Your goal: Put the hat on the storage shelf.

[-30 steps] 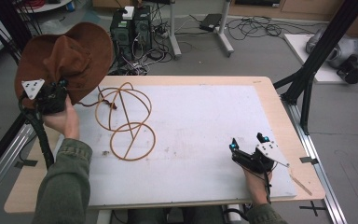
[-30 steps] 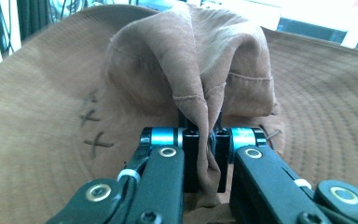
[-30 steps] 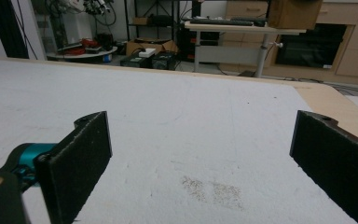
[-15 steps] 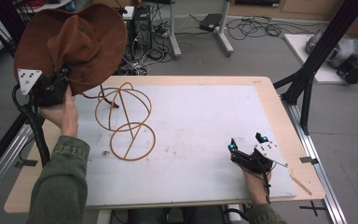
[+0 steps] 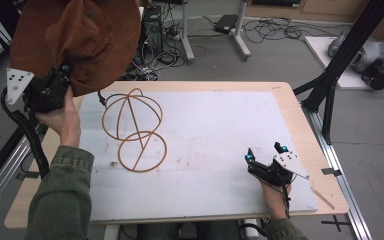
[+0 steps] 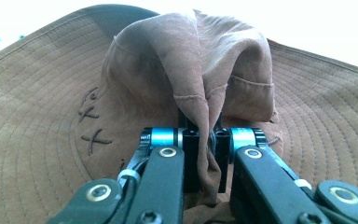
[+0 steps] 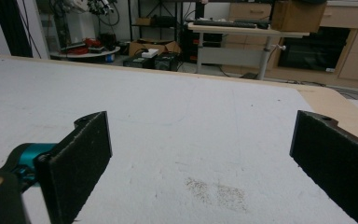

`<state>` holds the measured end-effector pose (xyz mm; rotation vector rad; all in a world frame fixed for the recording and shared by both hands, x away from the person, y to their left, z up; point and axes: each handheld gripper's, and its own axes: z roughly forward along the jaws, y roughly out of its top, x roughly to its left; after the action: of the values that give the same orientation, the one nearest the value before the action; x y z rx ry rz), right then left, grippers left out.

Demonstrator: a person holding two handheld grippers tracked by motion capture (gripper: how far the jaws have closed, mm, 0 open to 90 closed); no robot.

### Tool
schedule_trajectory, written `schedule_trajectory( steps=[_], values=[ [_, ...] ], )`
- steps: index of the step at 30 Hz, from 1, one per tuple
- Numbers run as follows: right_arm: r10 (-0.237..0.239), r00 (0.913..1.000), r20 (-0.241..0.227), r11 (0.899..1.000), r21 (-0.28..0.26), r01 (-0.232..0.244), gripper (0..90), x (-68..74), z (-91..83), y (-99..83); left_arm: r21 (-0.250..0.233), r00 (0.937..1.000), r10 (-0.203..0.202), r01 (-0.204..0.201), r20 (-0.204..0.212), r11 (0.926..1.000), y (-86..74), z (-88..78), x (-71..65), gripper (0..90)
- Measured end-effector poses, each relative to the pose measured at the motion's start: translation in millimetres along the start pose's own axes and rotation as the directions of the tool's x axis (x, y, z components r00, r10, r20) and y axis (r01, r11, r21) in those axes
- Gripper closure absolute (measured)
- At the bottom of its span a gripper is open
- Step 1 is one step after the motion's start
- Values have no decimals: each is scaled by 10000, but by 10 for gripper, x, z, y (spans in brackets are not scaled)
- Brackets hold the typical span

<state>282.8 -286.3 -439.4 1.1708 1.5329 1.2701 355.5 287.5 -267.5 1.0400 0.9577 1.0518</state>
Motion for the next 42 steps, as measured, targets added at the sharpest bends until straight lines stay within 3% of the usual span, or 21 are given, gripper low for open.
schedule_trajectory(
  steps=[3,7,8,9,10,11,13,16,19,20,21,22,23,24,28,29,32,39,42],
  values=[
    [-44,10000,0,10000,-25,44,46,0,4,0,-178,9986,-102,111,514,9998,58,-34,-33,873],
    [-58,10000,-23,10000,27,58,46,9,3,-2,-239,9934,162,-136,1135,9996,156,-74,-101,873],
    [-66,10000,-30,10000,18,66,46,9,4,-2,-235,9911,169,-139,1319,9996,177,-84,-120,872],
    [-22,10000,-26,10000,26,22,46,15,2,-2,-142,9814,-8,36,1921,9999,209,-99,-147,872],
    [-66,10000,-32,10000,0,66,46,14,2,-1,-108,9751,-122,150,2213,9998,219,-105,-161,872],
    [-66,10000,-32,10000,0,66,46,14,2,-1,-108,9751,-122,150,2213,9998,219,-105,-161,872],
    [-71,10000,-28,10000,-26,71,46,17,4,-2,53,9536,-421,424,2981,9991,229,-110,-174,872],
    [-82,10000,-52,10000,-38,82,46,19,-1,0,359,9310,-241,118,3642,9993,246,-126,-212,872],
    [-66,10000,-54,10000,-42,66,46,20,-1,0,705,9021,-86,-242,4315,9972,250,-136,-239,872],
    [-74,10000,-53,10000,-42,74,46,21,0,-1,780,8954,-85,-294,4451,9965,250,-139,-242,872],
    [-74,10000,-61,10000,-50,73,46,22,0,-1,897,8838,-124,-335,4676,9954,251,-141,-241,872],
    [-102,9999,-86,9999,-34,102,46,25,-1,-2,1078,8647,-156,-446,5020,9932,255,-153,-240,871],
    [-131,9999,-94,9999,-45,131,46,24,1,-1,1078,8647,-156,-446,5020,9932,255,-153,-240,872],
    [-132,9999,-87,9999,-47,131,46,26,2,-1,1168,8535,-179,-504,5208,9919,257,-159,-234,871],
    [-138,9998,-111,9999,-56,138,46,37,3,-2,1447,8198,-294,-656,5719,9873,243,-212,-218,871],
    [-138,9998,-111,9999,-56,138,46,37,3,-2,1447,8198,-294,-656,5719,9873,243,-212,-218,871],
    [-76,9999,-130,10000,1,76,46,49,-4,-1,1608,8106,-371,-709,5845,9844,202,-248,-187,871],
    [-109,9998,-160,9999,-15,109,46,50,-5,-1,1928,8086,-515,-774,5862,9782,82,-320,-141,870],
    [-114,9998,-146,9999,-27,114,46,52,-4,0,2191,8074,-481,-1018,5881,9704,17,-368,-131,870]
  ],
)
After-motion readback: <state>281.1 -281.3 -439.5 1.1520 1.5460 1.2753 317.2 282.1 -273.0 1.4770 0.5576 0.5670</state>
